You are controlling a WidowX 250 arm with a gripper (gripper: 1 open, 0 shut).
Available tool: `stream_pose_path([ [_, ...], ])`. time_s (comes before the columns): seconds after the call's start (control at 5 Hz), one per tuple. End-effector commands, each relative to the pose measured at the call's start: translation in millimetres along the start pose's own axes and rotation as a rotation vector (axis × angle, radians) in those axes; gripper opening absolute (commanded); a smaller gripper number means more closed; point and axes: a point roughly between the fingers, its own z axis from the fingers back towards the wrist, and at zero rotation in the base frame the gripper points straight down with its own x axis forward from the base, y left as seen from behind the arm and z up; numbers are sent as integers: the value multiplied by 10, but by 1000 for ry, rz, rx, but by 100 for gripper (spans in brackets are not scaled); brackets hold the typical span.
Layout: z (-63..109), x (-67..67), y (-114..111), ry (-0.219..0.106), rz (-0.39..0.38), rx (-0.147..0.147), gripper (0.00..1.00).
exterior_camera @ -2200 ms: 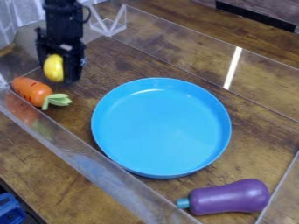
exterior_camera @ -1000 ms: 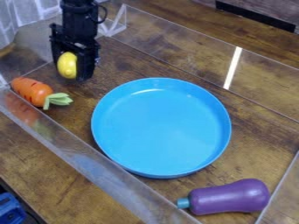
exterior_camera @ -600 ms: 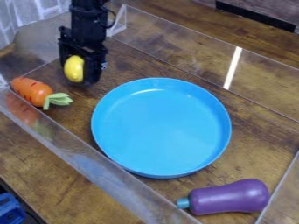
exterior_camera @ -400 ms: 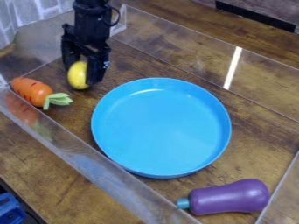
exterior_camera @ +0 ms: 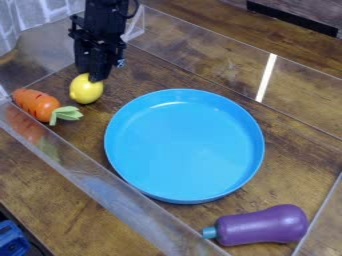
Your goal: Put the lemon on the blue tray
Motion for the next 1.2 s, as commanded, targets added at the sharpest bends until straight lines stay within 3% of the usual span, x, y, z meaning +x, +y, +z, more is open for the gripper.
stream_pose_path([
  [0.0, 133, 68, -94, -49, 48, 11, 100],
  [0.6, 82, 145, -197, -39, -36, 22, 100],
  [0.8, 114, 102, -232, -31, -113, 27, 100],
  [1.0, 44, 39, -148, -19, -125, 20, 100],
])
